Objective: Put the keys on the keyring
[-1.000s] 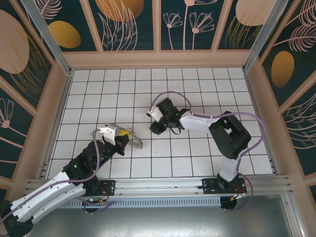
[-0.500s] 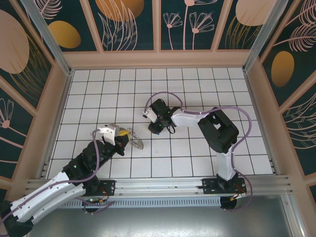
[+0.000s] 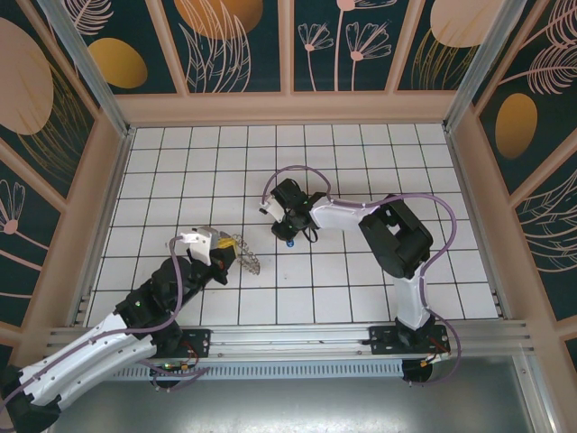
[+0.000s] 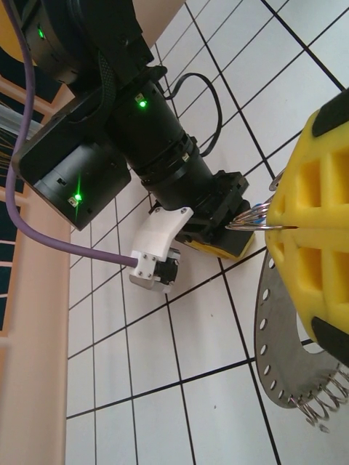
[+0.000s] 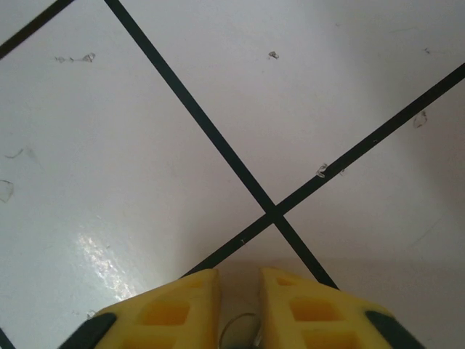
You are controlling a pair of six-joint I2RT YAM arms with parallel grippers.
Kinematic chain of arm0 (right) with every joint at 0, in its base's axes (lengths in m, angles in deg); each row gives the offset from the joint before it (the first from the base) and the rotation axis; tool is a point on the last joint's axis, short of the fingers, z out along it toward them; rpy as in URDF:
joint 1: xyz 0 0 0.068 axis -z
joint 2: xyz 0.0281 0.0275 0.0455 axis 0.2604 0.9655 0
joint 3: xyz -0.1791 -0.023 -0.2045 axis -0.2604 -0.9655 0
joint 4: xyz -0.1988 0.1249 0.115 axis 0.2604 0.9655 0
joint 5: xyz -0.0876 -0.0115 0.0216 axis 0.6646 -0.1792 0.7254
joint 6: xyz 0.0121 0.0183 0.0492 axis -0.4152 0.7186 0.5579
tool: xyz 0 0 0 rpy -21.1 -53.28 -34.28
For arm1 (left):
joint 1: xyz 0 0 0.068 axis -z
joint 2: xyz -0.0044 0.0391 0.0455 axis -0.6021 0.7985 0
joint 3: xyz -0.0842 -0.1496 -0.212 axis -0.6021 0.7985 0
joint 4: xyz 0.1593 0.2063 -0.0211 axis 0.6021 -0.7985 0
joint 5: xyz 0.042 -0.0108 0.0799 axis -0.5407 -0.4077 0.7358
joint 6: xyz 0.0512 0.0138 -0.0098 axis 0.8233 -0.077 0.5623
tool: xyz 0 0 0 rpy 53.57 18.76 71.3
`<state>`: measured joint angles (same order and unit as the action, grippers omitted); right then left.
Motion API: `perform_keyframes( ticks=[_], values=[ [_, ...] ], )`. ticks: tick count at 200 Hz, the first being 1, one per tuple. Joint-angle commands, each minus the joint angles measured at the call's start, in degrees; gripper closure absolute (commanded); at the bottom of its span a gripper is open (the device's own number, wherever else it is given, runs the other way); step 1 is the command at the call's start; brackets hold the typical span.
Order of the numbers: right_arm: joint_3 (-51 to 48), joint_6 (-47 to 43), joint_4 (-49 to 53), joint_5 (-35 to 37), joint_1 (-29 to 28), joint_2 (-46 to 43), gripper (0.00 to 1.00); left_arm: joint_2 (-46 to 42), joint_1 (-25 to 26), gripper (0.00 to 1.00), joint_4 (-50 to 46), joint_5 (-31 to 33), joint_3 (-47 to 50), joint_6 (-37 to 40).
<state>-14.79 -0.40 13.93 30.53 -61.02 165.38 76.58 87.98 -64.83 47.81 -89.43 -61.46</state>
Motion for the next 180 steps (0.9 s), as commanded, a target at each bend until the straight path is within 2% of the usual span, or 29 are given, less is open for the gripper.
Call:
perform_keyframes(
  ticks=[1, 180],
  values=[
    [0.4, 0.1, 3.4, 1.0, -0.4, -1.2, 0.74, 0.8, 0.1, 1.0, 2.5, 0.2, -1.4, 1.3],
    [-1.1, -1.0, 7.5, 1.8, -0.5, -2.8, 0.72, 2.9, 0.1, 1.0, 4.2, -0.3, -2.1, 1.8]
  ],
)
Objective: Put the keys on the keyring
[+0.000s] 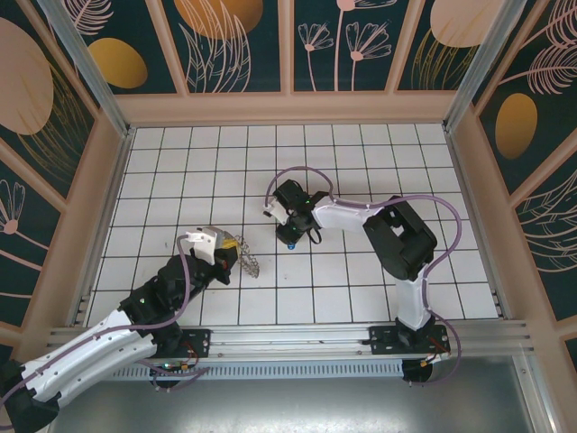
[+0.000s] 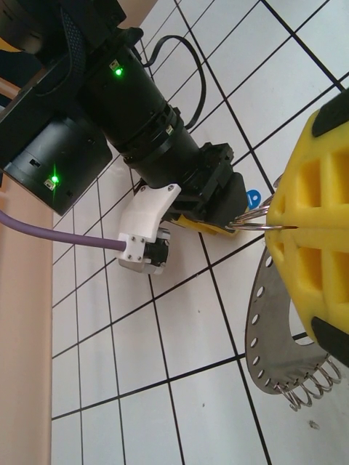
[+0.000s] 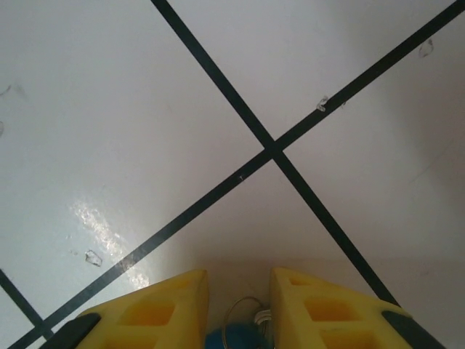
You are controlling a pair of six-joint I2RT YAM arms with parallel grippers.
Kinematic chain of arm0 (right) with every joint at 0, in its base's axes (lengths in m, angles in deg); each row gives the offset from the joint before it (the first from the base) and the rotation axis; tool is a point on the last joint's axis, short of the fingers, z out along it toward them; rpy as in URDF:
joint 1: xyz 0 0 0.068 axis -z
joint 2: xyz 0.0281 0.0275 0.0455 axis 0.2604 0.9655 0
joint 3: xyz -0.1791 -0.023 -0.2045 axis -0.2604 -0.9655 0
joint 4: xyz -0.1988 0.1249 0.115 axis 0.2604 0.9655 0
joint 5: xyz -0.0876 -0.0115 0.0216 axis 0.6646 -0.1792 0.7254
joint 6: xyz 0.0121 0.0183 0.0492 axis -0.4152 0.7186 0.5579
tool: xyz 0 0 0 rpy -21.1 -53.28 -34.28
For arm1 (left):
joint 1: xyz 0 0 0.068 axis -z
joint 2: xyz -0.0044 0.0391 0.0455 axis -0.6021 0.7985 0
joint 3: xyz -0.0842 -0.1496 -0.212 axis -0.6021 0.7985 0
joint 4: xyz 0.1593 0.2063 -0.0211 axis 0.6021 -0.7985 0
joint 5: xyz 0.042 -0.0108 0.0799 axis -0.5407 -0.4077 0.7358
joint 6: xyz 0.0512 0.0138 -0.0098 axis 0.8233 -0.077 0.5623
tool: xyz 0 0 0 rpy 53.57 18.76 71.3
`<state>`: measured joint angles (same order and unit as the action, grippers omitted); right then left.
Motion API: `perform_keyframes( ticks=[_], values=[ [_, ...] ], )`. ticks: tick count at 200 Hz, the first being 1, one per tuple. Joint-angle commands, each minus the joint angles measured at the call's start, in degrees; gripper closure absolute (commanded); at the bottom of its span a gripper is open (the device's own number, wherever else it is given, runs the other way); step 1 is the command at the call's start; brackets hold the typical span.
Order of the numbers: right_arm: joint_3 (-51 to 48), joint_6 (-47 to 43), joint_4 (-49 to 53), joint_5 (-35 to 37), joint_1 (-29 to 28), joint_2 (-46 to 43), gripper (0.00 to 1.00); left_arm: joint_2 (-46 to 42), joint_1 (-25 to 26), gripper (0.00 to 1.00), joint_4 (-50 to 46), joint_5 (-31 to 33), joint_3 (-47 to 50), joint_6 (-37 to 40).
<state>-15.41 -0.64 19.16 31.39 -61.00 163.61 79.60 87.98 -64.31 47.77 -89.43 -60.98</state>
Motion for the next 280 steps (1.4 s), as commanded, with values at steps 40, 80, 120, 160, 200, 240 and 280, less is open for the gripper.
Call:
perform_keyframes(
  ticks=[40, 80, 120, 160, 200, 240, 280],
  values=[
    [-0.1, -0.5, 2.1, 1.6, -0.4, 0.0, 0.78, -1.3, 0.1, 1.0, 3.1, -0.1, -1.9, 1.0],
    [-0.3, -0.4, 2.6, 2.6, -0.4, -0.7, 0.83, -1.3, 0.0, 1.0, 3.1, -0.1, -1.7, 1.0],
    [-0.7, -0.1, 2.9, 2.7, -0.3, -1.6, 0.78, -1.1, 0.1, 1.0, 3.4, -0.3, -1.7, 1.1],
    [-1.2, -0.2, 3.3, 3.8, -0.3, -2.9, 0.72, -1.2, 0.1, 1.0, 3.5, -0.4, -1.7, 1.0],
    [-1.3, -0.1, 3.6, 4.0, -0.4, -2.9, 0.74, -1.0, 0.0, 1.0, 3.6, -0.5, -1.8, 1.0],
    [-1.0, 0.4, 3.9, 4.2, -0.1, -3.2, 0.76, -1.0, 0.1, 1.0, 3.7, -0.5, -1.6, 1.0],
    [-0.5, 1.2, 4.1, 2.9, 0.1, -3.8, 0.7, -0.8, 0.1, 1.0, 3.9, -0.6, -1.7, 1.2]
  ],
)
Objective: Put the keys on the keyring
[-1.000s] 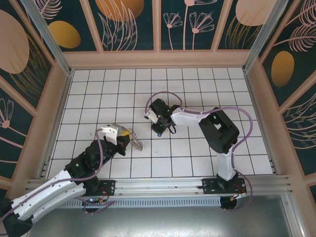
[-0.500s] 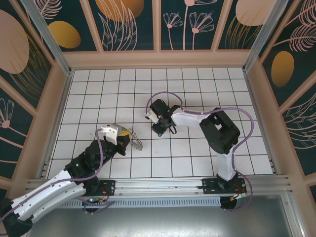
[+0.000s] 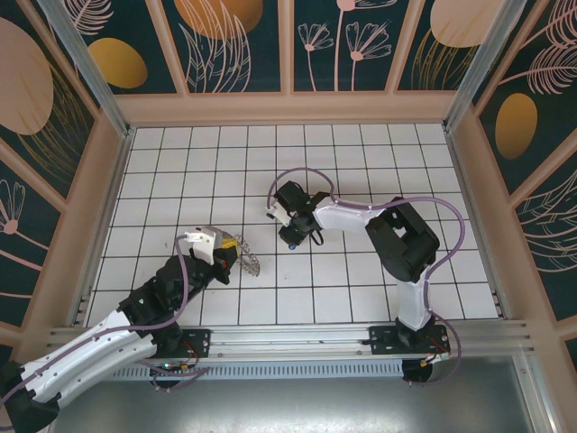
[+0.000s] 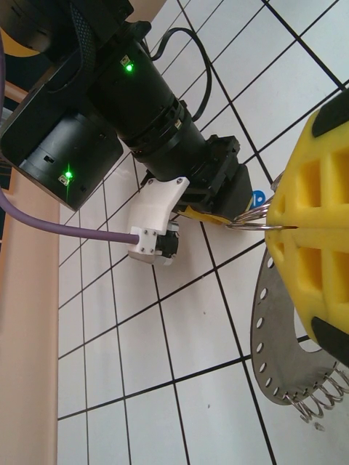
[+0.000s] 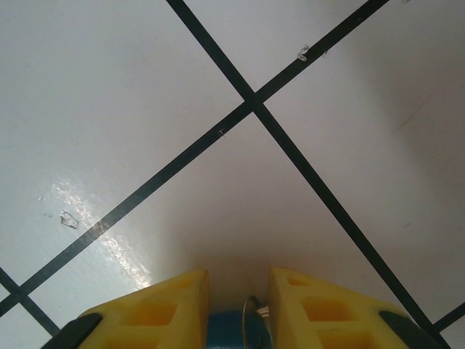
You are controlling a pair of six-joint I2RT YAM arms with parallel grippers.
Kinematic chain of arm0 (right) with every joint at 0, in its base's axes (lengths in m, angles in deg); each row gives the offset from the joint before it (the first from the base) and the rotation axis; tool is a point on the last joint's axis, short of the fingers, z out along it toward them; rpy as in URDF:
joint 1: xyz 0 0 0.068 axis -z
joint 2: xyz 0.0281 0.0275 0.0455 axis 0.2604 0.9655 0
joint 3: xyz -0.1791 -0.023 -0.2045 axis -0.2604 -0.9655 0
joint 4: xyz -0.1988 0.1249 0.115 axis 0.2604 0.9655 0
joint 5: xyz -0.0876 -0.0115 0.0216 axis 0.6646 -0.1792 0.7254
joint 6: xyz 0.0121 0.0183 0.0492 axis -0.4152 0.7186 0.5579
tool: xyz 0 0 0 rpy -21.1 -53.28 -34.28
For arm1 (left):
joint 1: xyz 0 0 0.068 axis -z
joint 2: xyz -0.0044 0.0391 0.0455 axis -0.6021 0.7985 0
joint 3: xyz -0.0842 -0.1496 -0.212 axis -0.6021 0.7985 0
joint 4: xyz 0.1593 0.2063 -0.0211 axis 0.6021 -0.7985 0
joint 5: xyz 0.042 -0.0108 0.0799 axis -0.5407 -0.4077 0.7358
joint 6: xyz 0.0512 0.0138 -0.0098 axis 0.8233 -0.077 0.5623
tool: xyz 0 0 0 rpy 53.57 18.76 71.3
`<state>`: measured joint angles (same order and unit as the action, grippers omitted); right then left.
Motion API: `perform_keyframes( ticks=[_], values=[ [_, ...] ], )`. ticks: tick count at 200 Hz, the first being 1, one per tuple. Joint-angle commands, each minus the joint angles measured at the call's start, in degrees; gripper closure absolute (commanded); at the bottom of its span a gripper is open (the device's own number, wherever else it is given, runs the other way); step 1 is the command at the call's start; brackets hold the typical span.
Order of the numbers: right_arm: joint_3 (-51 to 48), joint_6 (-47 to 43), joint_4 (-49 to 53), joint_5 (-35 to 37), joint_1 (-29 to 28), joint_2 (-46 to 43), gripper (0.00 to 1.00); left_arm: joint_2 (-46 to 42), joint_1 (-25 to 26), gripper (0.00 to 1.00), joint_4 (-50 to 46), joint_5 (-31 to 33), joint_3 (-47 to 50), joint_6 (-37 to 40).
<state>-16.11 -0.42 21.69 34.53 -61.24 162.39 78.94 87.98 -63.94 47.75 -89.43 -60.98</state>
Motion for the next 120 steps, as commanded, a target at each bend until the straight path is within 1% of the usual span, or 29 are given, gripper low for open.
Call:
perform_keyframes(
  ticks=[1, 35, 60, 120],
  values=[
    [0.2, 1.0, 1.5, -0.3, 0.4, -2.6, 0.69, -0.1, 0.1, 1.0, 3.6, -0.6, -1.6, 1.2],
    [0.7, 2.2, 1.8, -2.6, 1.4, -3.5, 0.63, -0.4, 0.1, 1.0, 3.5, -0.6, -1.6, 1.2],
    [2.1, 2.8, 3.7, -2.4, 1.9, -3.3, 0.63, -0.5, 0.1, 1.0, 3.5, -0.6, -1.4, 1.4],
    [7.2, 3.6, 11.9, -2.3, 1.9, -1.9, 0.68, -1.4, 0.1, 1.0, 2.6, -1.3, -1.3, 3.6]
  ],
)
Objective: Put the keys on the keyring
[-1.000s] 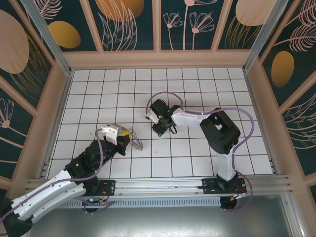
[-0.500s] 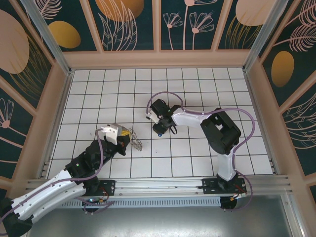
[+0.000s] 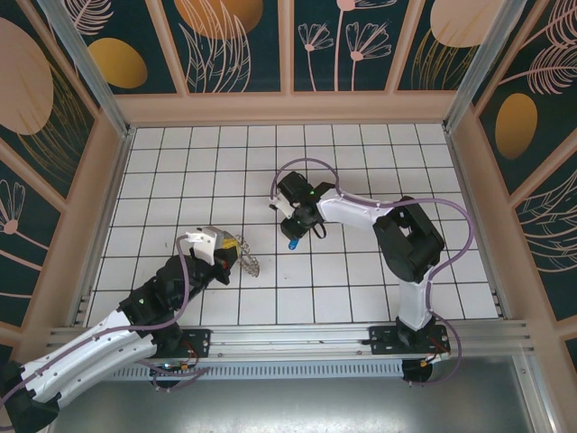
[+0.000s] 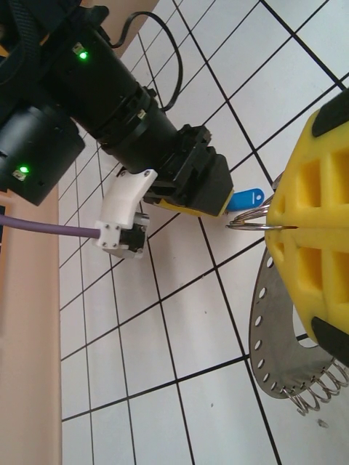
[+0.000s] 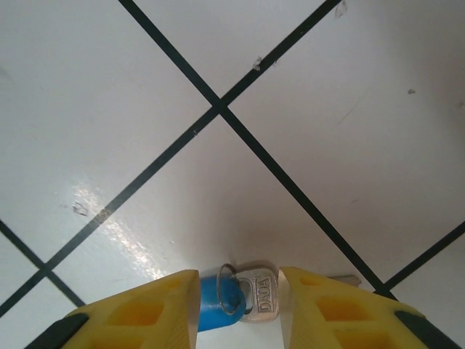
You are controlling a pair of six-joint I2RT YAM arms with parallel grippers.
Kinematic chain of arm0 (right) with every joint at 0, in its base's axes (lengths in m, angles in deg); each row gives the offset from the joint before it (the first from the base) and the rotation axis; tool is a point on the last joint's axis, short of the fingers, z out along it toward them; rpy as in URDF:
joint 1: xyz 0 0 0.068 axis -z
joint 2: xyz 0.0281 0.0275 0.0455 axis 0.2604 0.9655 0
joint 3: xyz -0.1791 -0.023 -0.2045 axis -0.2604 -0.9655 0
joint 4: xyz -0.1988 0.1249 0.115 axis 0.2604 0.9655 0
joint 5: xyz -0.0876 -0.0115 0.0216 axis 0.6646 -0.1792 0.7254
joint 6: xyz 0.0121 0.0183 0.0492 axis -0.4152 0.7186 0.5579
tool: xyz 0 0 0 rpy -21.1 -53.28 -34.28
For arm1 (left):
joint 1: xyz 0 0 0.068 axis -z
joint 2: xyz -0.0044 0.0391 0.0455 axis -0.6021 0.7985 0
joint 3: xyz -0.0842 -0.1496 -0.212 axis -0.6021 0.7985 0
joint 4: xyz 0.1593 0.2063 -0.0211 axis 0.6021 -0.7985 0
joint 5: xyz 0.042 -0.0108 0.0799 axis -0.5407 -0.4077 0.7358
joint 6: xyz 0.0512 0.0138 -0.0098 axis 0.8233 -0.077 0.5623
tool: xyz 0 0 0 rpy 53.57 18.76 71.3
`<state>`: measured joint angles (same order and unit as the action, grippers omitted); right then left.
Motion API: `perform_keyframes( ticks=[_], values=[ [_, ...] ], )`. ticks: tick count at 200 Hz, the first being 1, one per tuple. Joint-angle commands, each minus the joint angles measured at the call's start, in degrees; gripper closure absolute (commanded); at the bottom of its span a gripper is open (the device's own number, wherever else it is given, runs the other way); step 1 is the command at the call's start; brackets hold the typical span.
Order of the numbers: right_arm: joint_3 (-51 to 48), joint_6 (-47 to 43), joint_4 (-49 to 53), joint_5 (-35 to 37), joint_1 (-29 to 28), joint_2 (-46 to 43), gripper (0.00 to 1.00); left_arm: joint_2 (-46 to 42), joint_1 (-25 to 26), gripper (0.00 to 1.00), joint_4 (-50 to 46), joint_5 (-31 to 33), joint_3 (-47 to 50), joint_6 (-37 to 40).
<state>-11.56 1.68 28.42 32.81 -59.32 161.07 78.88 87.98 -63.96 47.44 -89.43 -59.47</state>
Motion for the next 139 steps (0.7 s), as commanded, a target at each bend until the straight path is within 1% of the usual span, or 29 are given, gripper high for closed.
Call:
perform_keyframes(
  ticks=[1, 35, 73, 139],
  values=[
    [2.8, 1.6, 5.3, -0.6, 0.0, -0.5, 0.68, -1.4, 0.1, 1.0, 2.6, -1.0, -1.2, 2.1],
    [4.3, 2.0, 8.0, -0.9, -0.2, 0.8, 0.71, -3.9, 0.1, 1.0, 1.5, -1.2, -1.3, 3.0],
    [3.9, 1.7, 9.2, -1.5, -0.2, 1.1, 0.71, -3.8, 0.1, 1.0, 2.2, -2.0, -1.3, 3.4],
    [3.0, 1.3, 7.9, -2.7, 0.4, 2.0, 0.75, -3.7, 0.1, 1.0, 2.0, -1.9, -1.4, 3.1]
  ],
)
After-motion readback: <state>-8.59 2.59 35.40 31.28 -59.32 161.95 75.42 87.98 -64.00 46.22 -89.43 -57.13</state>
